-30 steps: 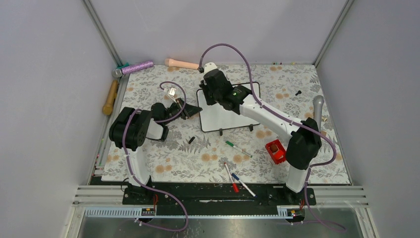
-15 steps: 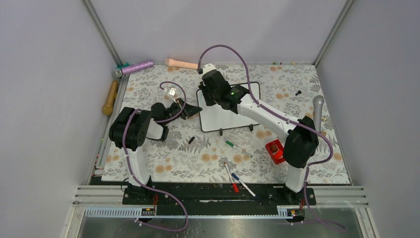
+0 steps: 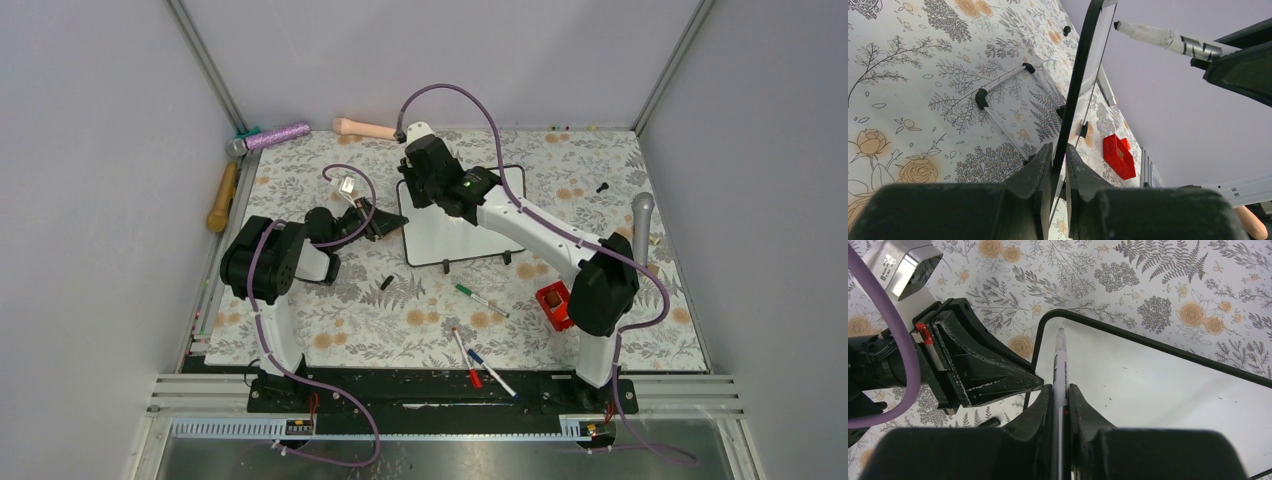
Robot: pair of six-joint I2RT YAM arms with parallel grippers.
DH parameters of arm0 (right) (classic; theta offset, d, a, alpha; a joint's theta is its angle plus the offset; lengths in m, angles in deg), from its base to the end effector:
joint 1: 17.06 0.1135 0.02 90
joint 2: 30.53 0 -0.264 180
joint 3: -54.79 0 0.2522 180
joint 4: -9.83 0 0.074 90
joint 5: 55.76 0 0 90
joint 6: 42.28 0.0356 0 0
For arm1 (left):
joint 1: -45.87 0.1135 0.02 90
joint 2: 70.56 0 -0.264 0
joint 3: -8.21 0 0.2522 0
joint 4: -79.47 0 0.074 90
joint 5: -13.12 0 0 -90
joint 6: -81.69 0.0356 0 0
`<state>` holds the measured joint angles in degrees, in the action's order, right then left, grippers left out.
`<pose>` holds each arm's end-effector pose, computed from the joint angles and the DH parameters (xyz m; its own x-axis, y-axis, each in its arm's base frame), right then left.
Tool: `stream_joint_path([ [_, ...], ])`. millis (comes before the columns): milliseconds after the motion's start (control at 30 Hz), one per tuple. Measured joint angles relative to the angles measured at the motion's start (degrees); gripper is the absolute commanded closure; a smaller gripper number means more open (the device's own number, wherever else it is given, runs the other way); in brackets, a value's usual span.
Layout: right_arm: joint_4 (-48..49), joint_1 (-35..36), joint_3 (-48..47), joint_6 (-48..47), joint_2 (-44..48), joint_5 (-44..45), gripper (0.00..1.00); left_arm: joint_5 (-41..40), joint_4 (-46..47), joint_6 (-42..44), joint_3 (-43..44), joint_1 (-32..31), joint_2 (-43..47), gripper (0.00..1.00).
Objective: Write a sentence on the whiteboard
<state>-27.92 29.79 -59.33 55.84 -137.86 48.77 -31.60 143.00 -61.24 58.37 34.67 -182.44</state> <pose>0.3089 0.3164 0.3395 -0.4273 -0.2559 -0.8672 -0.5038 0.8638 -0.0066 0.3255 -0.0902 0.1395 -0.6462 -0.4444 -0.6204 0.5271 0.3280 -0.7840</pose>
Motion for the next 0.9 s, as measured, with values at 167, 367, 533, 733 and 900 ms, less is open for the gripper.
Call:
stream_joint_path([
  [167,-0.5,0.0,-0.1,-0.3,-0.8,0.0,1.00,0.0,0.0,0.0,0.0,0.0,0.0,0.94],
  [367,-1.0,0.0,-0.1,-0.4,-1.2,0.1,1.00,0.0,0.0,0.0,0.0,0.0,0.0,0.94],
  [533,-1.0,0.0,-0.1,-0.4,-1.3,1.0,1.00,0.0,0.0,0.0,0.0,0.0,0.0,0.95],
  [733,-1.0,0.0,-0.1,-0.4,-1.3,1.0,1.00,0.0,0.0,0.0,0.0,0.0,0.0,0.95],
  [900,-1.0,0.0,-0.1,-0.4,-1.3,1.0,1.00,0.0,0.0,0.0,0.0,0.0,0.0,0.95],
])
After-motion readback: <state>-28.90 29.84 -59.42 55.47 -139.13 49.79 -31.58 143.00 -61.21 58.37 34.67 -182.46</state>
